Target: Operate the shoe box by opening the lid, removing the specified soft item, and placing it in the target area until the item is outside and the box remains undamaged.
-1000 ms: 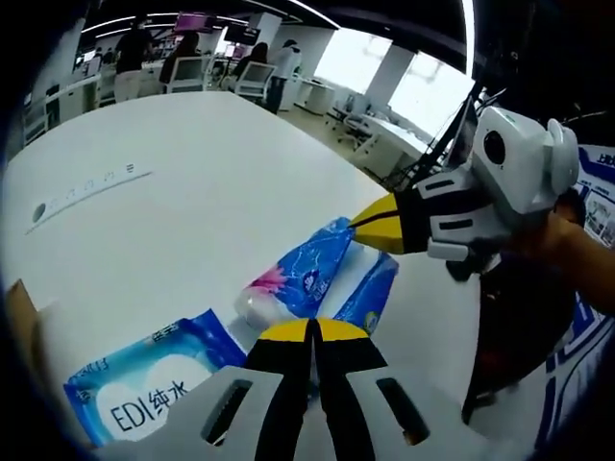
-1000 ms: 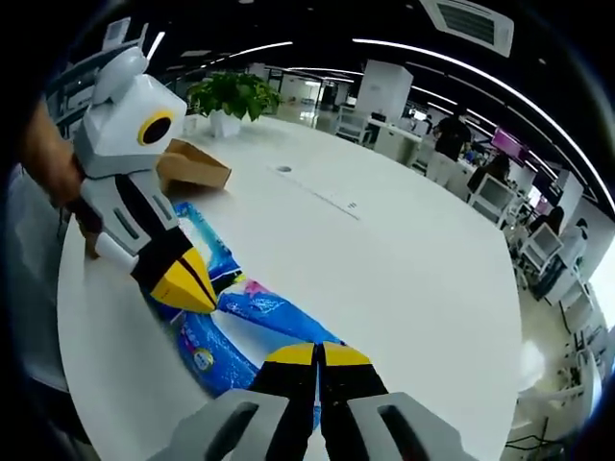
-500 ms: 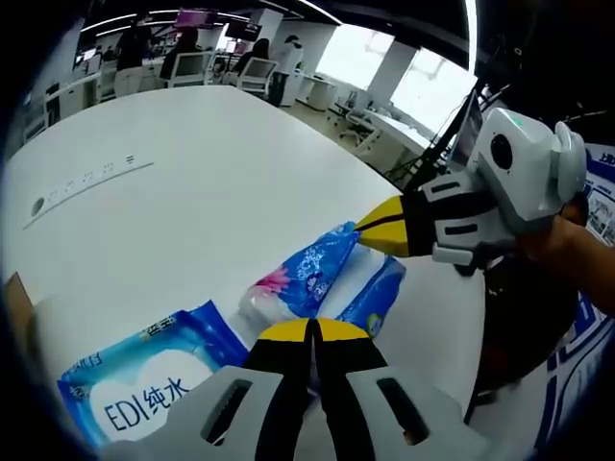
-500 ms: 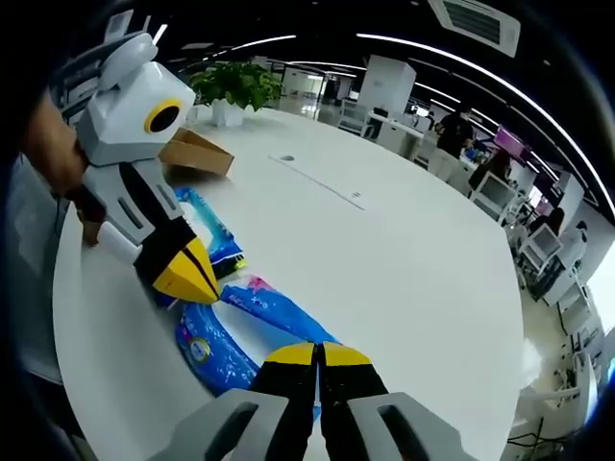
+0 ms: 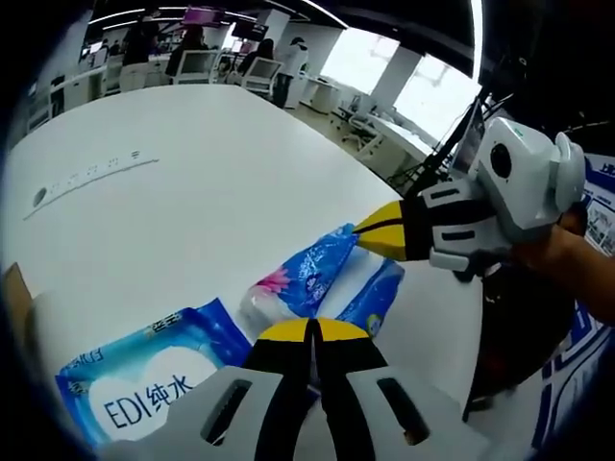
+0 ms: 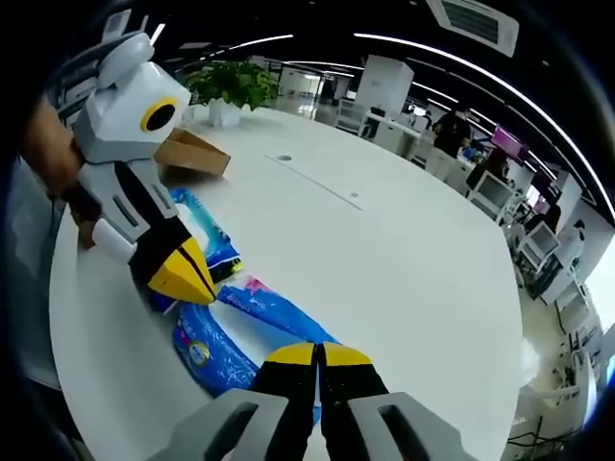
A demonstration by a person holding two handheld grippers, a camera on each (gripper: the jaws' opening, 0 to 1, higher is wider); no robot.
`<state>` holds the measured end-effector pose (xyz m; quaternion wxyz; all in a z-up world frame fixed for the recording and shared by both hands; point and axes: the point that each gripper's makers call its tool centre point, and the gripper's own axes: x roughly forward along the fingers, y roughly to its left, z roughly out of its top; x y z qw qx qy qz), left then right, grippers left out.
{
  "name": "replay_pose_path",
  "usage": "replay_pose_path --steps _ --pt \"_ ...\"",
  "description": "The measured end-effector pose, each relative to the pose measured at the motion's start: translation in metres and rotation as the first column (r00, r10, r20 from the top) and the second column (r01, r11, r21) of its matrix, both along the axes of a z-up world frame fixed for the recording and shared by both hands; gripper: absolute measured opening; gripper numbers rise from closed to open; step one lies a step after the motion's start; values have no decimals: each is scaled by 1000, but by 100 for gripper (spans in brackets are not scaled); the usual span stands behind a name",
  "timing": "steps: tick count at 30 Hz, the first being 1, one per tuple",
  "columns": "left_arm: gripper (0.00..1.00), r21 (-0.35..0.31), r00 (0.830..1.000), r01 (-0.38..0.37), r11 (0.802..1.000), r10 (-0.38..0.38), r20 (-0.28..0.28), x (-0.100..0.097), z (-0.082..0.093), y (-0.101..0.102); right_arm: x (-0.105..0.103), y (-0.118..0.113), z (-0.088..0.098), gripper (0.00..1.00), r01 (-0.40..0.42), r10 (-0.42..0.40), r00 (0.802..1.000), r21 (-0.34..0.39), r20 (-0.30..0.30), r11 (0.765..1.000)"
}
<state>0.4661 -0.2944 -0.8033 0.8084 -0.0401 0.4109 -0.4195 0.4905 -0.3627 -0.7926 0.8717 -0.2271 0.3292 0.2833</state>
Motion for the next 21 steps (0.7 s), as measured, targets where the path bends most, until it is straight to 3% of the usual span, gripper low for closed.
replay_pose_path --steps 10,21 --pt "0 16 1000 10 1000 -10 26 -1 5 6 -5 0 1 1 9 -9 1000 -25 1 1000" --pt "2 45 998 19 999 -21 56 -6 17 21 -18 0 15 5 24 -24 1000 -22 9 999"
